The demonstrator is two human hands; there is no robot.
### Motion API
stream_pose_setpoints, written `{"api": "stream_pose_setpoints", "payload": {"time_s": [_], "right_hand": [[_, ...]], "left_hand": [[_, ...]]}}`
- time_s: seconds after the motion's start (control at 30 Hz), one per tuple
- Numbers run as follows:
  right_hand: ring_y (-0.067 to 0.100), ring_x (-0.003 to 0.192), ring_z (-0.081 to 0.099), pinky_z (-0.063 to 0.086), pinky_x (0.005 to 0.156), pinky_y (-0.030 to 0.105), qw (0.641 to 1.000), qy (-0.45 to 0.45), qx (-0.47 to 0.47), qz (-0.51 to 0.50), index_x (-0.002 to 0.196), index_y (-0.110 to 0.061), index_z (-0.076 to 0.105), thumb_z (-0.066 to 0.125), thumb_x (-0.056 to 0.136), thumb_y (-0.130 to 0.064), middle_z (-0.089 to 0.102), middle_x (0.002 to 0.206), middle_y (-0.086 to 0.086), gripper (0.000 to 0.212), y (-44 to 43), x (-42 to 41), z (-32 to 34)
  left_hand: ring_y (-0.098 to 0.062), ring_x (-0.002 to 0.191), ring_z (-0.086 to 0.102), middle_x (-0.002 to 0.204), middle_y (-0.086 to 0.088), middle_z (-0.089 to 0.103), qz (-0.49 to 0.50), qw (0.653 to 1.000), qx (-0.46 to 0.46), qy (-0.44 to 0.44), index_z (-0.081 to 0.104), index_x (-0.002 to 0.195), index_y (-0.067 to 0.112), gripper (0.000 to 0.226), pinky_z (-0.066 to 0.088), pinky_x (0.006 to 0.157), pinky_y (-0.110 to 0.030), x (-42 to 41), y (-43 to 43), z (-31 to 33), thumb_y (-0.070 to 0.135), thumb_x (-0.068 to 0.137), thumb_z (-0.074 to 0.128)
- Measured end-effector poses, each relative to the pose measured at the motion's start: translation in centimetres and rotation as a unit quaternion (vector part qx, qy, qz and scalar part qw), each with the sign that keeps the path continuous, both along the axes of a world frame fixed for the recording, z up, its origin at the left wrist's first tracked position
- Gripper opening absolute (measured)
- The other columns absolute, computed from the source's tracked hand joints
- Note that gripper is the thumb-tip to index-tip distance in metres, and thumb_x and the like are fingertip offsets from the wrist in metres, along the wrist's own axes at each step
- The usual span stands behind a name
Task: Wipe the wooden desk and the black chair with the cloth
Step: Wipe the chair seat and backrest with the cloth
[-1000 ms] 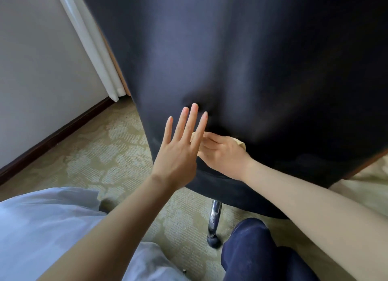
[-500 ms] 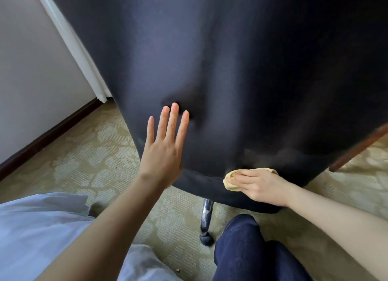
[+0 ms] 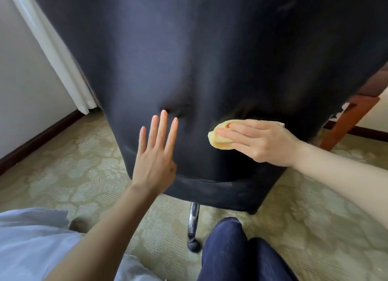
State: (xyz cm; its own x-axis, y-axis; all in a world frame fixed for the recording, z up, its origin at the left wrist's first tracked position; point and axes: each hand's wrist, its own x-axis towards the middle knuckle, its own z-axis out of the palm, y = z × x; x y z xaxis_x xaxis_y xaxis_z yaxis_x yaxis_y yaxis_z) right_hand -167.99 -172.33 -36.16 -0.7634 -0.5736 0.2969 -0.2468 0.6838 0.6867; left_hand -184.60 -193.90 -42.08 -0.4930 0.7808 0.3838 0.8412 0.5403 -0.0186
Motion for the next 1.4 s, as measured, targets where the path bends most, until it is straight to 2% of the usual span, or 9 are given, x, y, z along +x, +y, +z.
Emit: {"api": "stream_pose_setpoints", "payload": {"time_s": [0.17, 0.4, 0.57, 0.73, 0.87, 1.03, 1.23, 1.3, 1.4], "right_hand": [[0.018, 0.102, 0.066, 0.051, 0.090, 0.030, 0.995, 0.081, -0.049, 0.009, 0.093, -0.012, 0.076, 0.060, 0.089, -0.003, 0.066, 0.119, 0.004, 0.018, -1.6, -2.3, 0.0], [0.015, 0.104, 0.065, 0.051, 0.091, 0.029, 0.982, 0.115, -0.153, 0.010, 0.101, -0.012, 0.075, 0.064, 0.088, -0.006, 0.066, 0.119, 0.002, 0.018, -3.2, -5.2, -4.9], [0.012, 0.104, 0.065, 0.051, 0.092, 0.027, 0.989, 0.034, -0.143, -0.012, 0.104, -0.011, 0.074, 0.063, 0.085, -0.007, 0.068, 0.114, -0.001, 0.022, -3.2, -5.1, -10.7], [0.005, 0.105, 0.063, 0.048, 0.093, 0.022, 0.984, -0.143, -0.088, -0.066, 0.095, -0.017, 0.076, 0.082, 0.064, -0.024, 0.069, 0.110, -0.007, 0.032, -2.4, -2.5, -15.9], [0.007, 0.113, 0.058, 0.039, 0.104, 0.026, 0.974, -0.206, -0.034, -0.087, 0.098, -0.020, 0.076, 0.080, 0.065, -0.027, 0.068, 0.115, -0.007, 0.034, -1.0, 0.0, -17.9], [0.011, 0.117, 0.055, 0.032, 0.109, 0.030, 0.959, -0.243, 0.079, -0.121, 0.099, -0.020, 0.076, 0.081, 0.065, -0.028, 0.066, 0.118, -0.005, 0.035, -0.1, 2.4, -17.1], [0.011, 0.112, 0.059, 0.040, 0.105, 0.028, 0.972, -0.198, 0.094, -0.088, 0.096, -0.016, 0.076, 0.077, 0.070, -0.020, 0.068, 0.115, -0.002, 0.026, 0.6, 5.4, -12.4], [0.011, 0.107, 0.062, 0.046, 0.099, 0.026, 0.981, -0.162, 0.076, -0.073, 0.093, -0.015, 0.077, 0.065, 0.082, -0.011, 0.069, 0.111, -0.001, 0.017, 0.9, 6.3, -9.9], [0.013, 0.106, 0.063, 0.051, 0.091, 0.026, 0.989, -0.111, 0.073, -0.062, 0.098, -0.010, 0.075, 0.035, 0.094, 0.006, 0.068, 0.114, 0.003, 0.043, 1.1, 7.1, -5.9]], "left_hand": [[-0.026, 0.145, -0.011, 0.155, -0.008, -0.016, -0.039, 0.998, 0.023, -0.047, -0.011, 0.149, 0.010, 0.109, -0.003, 0.115, -0.043, 1.4, 0.7, -0.2, 0.004, 0.070, 0.064], [-0.021, 0.131, -0.039, 0.137, -0.002, -0.048, -0.007, 0.994, 0.040, -0.100, -0.038, 0.134, 0.017, 0.107, -0.010, 0.112, -0.041, 1.9, 3.0, -0.9, 0.010, 0.084, 0.057], [-0.027, 0.139, -0.022, 0.146, -0.010, -0.030, 0.002, 0.997, 0.058, -0.060, -0.021, 0.142, 0.007, 0.103, 0.006, 0.115, -0.047, 1.3, 3.3, -1.5, 0.007, 0.080, 0.061], [-0.042, 0.143, 0.010, 0.154, -0.028, 0.005, 0.026, 0.998, 0.049, -0.037, 0.010, 0.147, -0.008, 0.109, 0.024, 0.111, -0.051, 0.4, 3.3, -1.9, 0.001, 0.058, 0.072], [-0.040, 0.144, 0.005, 0.155, -0.028, 0.002, 0.044, 0.998, 0.018, -0.039, 0.006, 0.147, -0.008, 0.110, 0.020, 0.113, -0.050, -0.4, 2.9, -1.5, 0.002, 0.058, 0.071], [-0.030, 0.145, -0.012, 0.148, -0.012, -0.029, 0.053, 0.997, -0.021, -0.049, -0.013, 0.147, 0.001, 0.111, 0.009, 0.116, -0.046, -1.0, 2.0, -0.4, 0.009, 0.072, 0.068], [-0.027, 0.145, -0.016, 0.154, -0.014, -0.028, 0.066, 0.993, -0.019, -0.098, -0.018, 0.147, 0.003, 0.107, 0.006, 0.117, -0.044, -0.2, 1.8, 0.9, 0.020, 0.081, 0.065], [-0.027, 0.145, -0.016, 0.154, -0.014, -0.027, 0.059, 0.992, 0.000, -0.113, -0.016, 0.147, 0.003, 0.104, 0.006, 0.117, -0.043, 0.4, 1.9, 1.1, 0.021, 0.083, 0.064], [-0.028, 0.145, -0.016, 0.155, -0.013, -0.025, 0.044, 0.992, 0.027, -0.118, -0.014, 0.148, 0.003, 0.101, 0.006, 0.117, -0.043, 1.1, 1.7, 1.3, 0.017, 0.083, 0.062]]}}
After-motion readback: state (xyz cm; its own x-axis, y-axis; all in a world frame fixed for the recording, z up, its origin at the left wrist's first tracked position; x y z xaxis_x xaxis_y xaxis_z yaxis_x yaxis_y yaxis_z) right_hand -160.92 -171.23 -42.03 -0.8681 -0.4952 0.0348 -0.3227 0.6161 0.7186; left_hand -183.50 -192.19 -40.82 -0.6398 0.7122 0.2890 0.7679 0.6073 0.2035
